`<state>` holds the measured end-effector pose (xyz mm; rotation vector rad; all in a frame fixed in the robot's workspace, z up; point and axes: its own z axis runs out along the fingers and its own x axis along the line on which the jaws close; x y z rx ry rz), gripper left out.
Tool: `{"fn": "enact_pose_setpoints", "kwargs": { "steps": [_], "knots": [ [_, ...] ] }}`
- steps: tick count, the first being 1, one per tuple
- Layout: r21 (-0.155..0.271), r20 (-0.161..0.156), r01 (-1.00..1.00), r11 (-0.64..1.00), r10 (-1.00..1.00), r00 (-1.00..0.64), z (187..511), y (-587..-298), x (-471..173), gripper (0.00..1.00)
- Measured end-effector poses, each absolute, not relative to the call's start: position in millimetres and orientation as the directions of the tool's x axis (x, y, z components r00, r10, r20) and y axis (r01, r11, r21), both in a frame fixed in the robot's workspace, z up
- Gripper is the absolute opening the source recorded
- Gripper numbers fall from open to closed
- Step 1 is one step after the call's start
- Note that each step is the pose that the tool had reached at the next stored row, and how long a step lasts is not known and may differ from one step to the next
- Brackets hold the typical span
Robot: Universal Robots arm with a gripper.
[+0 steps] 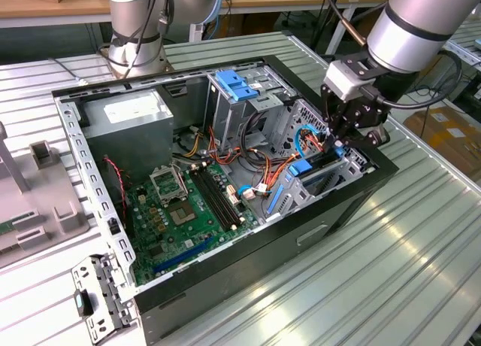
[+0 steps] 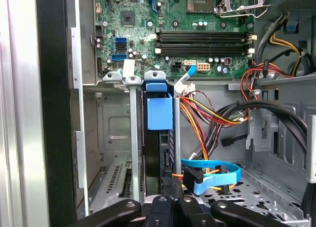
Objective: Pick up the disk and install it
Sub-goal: 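Insert the first disk wire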
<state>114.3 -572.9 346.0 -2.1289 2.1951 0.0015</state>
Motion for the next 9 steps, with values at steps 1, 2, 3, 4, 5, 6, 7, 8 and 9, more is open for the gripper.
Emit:
{"fn": "enact_pose_setpoints", "kwargs": {
  "steps": [1,2,3,4,5,6,7,8,9],
  "knots": [
    [-0.057,-0.061,-0.998,0.032,-0.998,-0.029,346.3,-572.8,116.0,0.11],
    [-0.057,-0.061,-0.998,0.032,-0.998,-0.029,346.7,-572.9,116.9,0.11],
    [-0.057,-0.061,-0.998,0.032,-0.998,-0.029,346.9,-572.9,117.2,0.11],
    [-0.057,-0.061,-0.998,0.032,-0.998,-0.029,347.4,-572.9,117.8,0.11],
    [-0.057,-0.061,-0.998,0.032,-0.998,-0.029,347.9,-572.9,118.4,0.11],
    [-0.057,-0.061,-0.998,0.032,-0.998,-0.029,348.7,-572.9,119.0,0.11],
    [-0.057,-0.061,-0.998,0.032,-0.998,-0.029,349.5,-572.9,119.5,0.11],
    [-0.057,-0.061,-0.998,0.032,-0.998,-0.029,350.6,-572.9,120.1,0.11],
    [-0.057,-0.061,-0.998,0.032,-0.998,-0.029,351.4,-572.9,120.7,0.11]
  ]
}}
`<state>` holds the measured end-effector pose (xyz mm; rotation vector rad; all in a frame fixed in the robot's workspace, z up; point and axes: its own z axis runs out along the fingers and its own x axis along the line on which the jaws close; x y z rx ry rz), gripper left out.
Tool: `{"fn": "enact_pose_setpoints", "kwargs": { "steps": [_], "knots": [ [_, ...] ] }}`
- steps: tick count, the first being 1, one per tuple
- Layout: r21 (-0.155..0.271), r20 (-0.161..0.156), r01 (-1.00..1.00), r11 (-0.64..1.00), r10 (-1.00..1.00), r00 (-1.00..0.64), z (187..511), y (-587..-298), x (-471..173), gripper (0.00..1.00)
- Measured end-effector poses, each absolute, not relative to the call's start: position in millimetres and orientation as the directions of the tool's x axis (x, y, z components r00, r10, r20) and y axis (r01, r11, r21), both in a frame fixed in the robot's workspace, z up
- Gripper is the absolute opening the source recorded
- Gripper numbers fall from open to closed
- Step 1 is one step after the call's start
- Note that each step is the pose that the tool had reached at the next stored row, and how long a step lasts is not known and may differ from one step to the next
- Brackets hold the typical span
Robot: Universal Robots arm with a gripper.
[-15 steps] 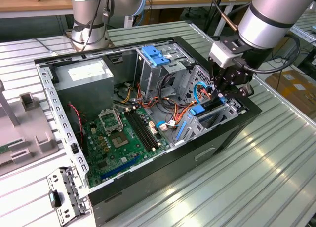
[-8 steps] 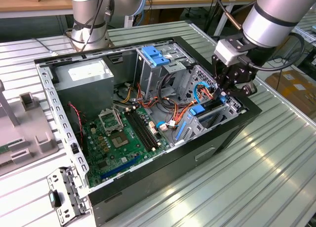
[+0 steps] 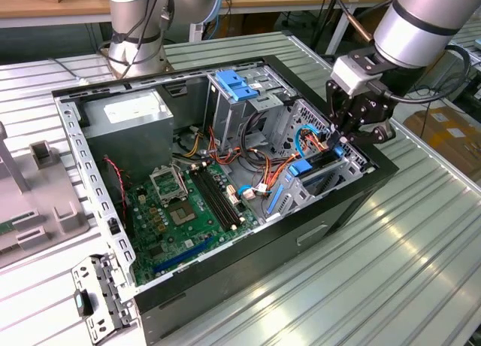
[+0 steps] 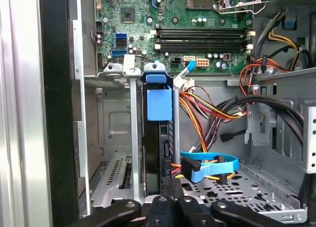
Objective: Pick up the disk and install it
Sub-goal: 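Insert the first disk wire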
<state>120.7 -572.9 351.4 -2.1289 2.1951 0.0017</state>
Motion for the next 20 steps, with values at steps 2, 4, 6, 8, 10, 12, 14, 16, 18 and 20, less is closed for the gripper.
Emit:
{"fn": "enact_pose_setpoints", "kwargs": {
  "steps": [2,4,6,8,10,12,14,16,18,20],
  "knots": [
    [-0.057,-0.061,-0.998,0.032,-0.998,-0.029,353.2,-572.9,122.0,0.11],
    [-0.057,-0.061,-0.998,0.032,-0.998,-0.029,354.8,-572.9,123.3,0.11],
    [-0.057,-0.061,-0.998,0.032,-0.998,-0.029,356.1,-572.9,124.6,0.11],
    [-0.057,-0.061,-0.998,0.032,-0.998,-0.029,358.1,-572.9,125.8,0.11],
    [-0.057,-0.061,-0.998,0.032,-0.998,-0.029,359.8,-572.9,126.4,0.11],
    [-0.057,-0.061,-0.998,0.032,-0.998,-0.029,362.2,-572.8,126.8,0.11],
    [-0.057,-0.061,-0.998,0.032,-0.998,-0.029,364.0,-572.9,127.1,0.11],
    [-0.057,-0.061,-0.998,0.032,-0.998,-0.029,365.8,-572.8,127.2,0.11],
    [-0.057,-0.061,-0.998,0.032,-0.998,-0.029,366.1,-572.8,127.2,0.11],
    [-0.057,-0.061,-0.998,0.032,-0.998,-0.029,366.4,-572.9,127.2,0.11]
  ]
}}
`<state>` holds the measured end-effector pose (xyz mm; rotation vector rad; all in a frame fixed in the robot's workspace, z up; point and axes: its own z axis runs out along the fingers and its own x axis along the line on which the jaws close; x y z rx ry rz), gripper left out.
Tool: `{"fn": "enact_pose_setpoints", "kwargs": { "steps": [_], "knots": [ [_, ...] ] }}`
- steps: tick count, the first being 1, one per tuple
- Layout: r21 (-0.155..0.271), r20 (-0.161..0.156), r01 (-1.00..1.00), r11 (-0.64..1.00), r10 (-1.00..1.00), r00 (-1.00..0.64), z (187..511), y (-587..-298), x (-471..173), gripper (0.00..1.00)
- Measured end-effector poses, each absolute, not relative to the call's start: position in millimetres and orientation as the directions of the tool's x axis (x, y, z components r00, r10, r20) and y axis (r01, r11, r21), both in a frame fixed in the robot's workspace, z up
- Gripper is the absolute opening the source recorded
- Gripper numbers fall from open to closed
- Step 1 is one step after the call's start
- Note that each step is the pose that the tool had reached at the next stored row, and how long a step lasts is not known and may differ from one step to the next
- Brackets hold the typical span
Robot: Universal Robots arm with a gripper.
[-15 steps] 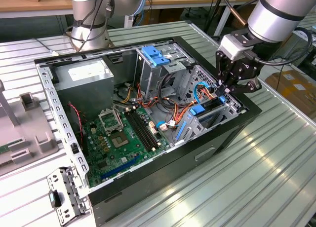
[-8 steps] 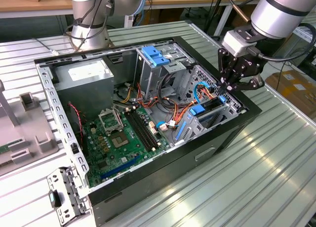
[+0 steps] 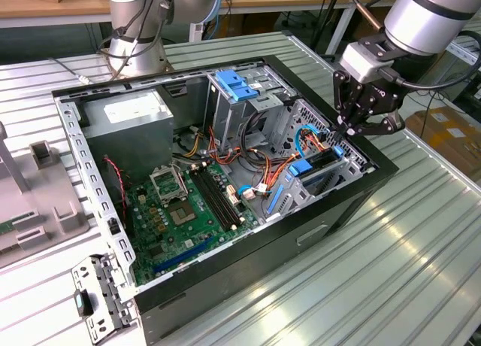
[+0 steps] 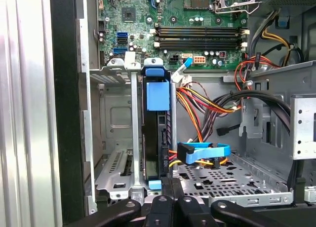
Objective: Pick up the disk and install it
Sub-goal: 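Insert the first disk wire, then insert the second disk wire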
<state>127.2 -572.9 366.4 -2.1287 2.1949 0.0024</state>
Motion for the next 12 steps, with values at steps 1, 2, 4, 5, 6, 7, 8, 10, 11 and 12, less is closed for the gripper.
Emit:
{"fn": "enact_pose_setpoints", "kwargs": {
  "steps": [1,2,4,5,6,7,8,10,11,12],
  "knots": [
    [-0.057,-0.061,-0.998,0.032,-0.998,-0.029,366.5,-572.9,127.2,0.11],
    [-0.057,-0.061,-0.998,0.032,-0.998,-0.029,366.5,-572.9,127.2,0.11],
    [-0.057,-0.061,-0.998,0.032,-0.998,-0.029,366.6,-572.9,127.2,0.11],
    [-0.057,-0.061,-0.998,0.032,-0.998,-0.029,366.6,-572.9,127.2,0.11],
    [-0.057,-0.061,-0.998,0.032,-0.998,-0.029,366.7,-572.9,127.2,0.11],
    [-0.057,-0.061,-0.998,0.032,-0.998,-0.029,366.7,-572.9,127.0,0.11],
    [-0.057,-0.061,-0.998,0.032,-0.998,-0.029,366.7,-572.9,126.8,0.11],
    [-0.057,-0.061,-0.998,0.032,-0.998,-0.029,366.7,-572.8,125.4,0.11],
    [-0.057,-0.061,-0.998,0.032,-0.998,-0.029,366.7,-572.8,124.7,0.11],
    [-0.057,-0.061,-0.998,0.032,-0.998,-0.029,366.7,-572.6,123.7,0.11]
  ]
}}
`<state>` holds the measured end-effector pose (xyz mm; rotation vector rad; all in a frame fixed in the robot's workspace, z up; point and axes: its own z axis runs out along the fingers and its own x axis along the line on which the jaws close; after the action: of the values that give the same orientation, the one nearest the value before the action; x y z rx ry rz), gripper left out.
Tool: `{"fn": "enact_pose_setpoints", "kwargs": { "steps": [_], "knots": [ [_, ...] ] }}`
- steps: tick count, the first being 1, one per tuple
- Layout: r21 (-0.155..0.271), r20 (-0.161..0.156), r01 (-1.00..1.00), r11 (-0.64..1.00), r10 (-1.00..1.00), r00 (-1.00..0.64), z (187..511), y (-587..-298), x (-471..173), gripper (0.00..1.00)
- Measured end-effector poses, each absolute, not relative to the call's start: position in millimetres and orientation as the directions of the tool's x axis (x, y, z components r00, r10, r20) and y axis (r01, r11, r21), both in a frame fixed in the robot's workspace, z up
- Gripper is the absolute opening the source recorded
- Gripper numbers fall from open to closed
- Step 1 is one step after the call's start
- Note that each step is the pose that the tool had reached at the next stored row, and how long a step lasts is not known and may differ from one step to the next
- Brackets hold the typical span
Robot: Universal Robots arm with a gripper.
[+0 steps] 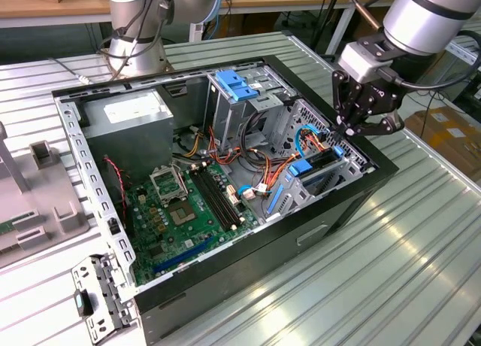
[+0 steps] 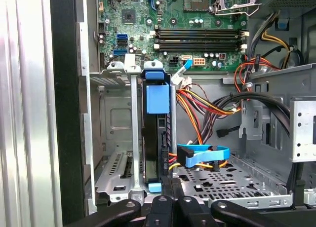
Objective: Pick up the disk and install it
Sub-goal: 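Insert the second disk wire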
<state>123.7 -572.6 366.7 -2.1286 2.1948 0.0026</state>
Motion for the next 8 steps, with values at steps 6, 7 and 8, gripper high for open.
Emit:
{"fn": "enact_pose_setpoints", "kwargs": {
  "steps": [6,7,8],
  "knots": [
    [-0.057,-0.061,-0.998,0.032,-0.998,-0.029,366.7,-571.1,121.5,0.11],
    [-0.057,-0.061,-0.998,0.032,-0.998,-0.029,366.7,-570.8,121.2,0.11],
    [-0.057,-0.061,-0.998,0.032,-0.998,-0.029,366.7,-570.3,120.8,0.11]
  ]
}}
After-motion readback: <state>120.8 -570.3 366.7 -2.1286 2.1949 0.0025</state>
